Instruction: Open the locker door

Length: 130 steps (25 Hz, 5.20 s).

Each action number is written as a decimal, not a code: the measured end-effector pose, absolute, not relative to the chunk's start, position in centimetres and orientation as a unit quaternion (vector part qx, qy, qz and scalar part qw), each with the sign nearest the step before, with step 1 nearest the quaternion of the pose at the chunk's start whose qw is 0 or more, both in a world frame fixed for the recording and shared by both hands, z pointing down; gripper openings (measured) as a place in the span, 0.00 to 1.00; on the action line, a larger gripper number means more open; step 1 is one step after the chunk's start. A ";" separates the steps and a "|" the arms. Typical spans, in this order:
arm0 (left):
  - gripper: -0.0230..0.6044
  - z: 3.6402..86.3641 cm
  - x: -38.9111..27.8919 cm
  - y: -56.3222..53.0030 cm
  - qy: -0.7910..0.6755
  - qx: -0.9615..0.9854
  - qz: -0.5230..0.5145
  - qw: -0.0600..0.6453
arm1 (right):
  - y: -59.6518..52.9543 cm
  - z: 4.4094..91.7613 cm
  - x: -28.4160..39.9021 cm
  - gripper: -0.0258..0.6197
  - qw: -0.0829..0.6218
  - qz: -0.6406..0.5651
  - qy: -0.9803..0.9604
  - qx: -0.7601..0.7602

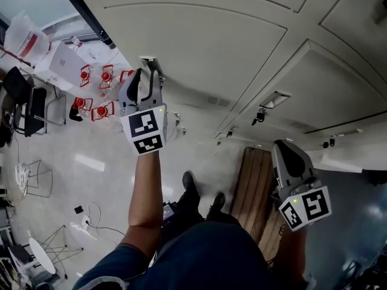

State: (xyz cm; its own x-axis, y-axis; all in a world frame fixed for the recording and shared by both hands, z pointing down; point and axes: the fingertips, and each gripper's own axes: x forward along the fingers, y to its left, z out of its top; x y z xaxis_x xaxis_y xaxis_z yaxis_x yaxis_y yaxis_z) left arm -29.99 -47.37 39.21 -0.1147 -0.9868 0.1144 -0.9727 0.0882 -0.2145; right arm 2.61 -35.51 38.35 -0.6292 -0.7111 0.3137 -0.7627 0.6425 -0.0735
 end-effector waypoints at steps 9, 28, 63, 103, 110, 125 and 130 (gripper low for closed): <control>0.28 39.0 -29.7 -44.9 0.730 -0.672 -0.119 0.043 | -35.0 38.0 3.5 0.10 0.128 0.097 -0.897 0.411; 0.28 39.1 -26.8 -36.1 0.726 -0.671 -0.135 0.061 | -32.1 37.0 3.6 0.10 0.122 0.075 -0.918 0.371; 0.14 38.9 -10.3 -19.5 0.613 -0.773 -0.155 0.060 | -17.9 33.4 9.1 0.10 0.097 0.033 -0.936 0.337; 0.06 27.4 -13.0 -9.0 0.595 -0.795 -0.103 0.059 | -15.0 28.9 5.2 0.10 0.076 0.000 -0.961 0.267; 0.06 28.3 -13.4 -9.0 0.597 -0.793 -0.109 0.049 | -15.3 28.7 4.7 0.10 0.079 -0.002 -0.961 0.263; 0.06 29.3 -14.0 -9.4 0.596 -0.794 -0.113 0.041 | -15.3 29.8 3.7 0.09 0.110 -0.017 -0.962 0.251; 0.06 29.5 -13.8 -9.7 0.595 -0.795 -0.114 0.039 | -15.6 30.0 3.8 0.09 0.111 -0.012 -0.961 0.252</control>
State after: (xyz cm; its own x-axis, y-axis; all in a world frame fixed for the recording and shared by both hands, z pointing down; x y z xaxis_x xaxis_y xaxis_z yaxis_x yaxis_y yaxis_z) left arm -13.81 -9.72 29.49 0.2665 -0.9544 0.1348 -0.9367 -0.2894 -0.1968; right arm 3.81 -15.60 30.00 -0.8490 -0.4863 0.2065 -0.4809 0.8732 0.0793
